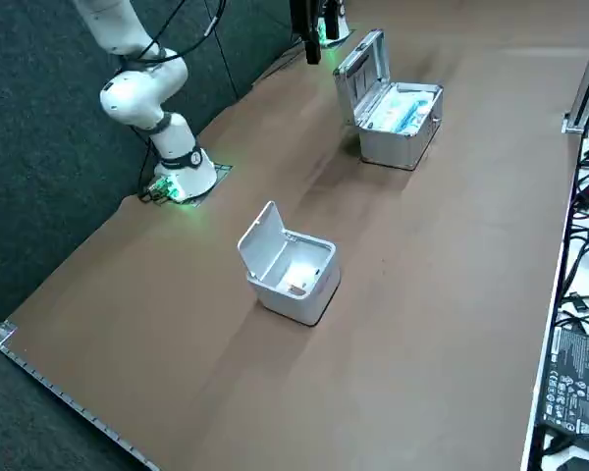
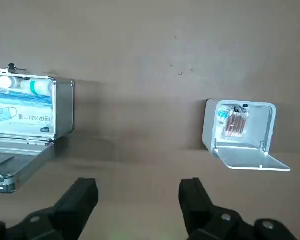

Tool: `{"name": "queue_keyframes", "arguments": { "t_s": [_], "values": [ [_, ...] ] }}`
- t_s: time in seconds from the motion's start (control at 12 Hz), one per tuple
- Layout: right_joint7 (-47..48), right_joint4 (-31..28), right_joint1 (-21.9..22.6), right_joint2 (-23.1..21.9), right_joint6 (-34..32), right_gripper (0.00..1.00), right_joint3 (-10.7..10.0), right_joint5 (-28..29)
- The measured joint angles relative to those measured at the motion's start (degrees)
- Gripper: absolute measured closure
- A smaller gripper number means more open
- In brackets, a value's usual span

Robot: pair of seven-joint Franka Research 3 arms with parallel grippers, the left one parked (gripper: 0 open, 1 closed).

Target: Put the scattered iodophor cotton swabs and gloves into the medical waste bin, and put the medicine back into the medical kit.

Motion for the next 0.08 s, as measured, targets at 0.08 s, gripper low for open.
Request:
{"name": "queue_keyframes", "arguments": {
  "t_s": [0.08],
  "values": [
    [0.00, 0.00, 0.43, -0.16, -0.02, 0.00, -0.65, 0.11]
  ]
}}
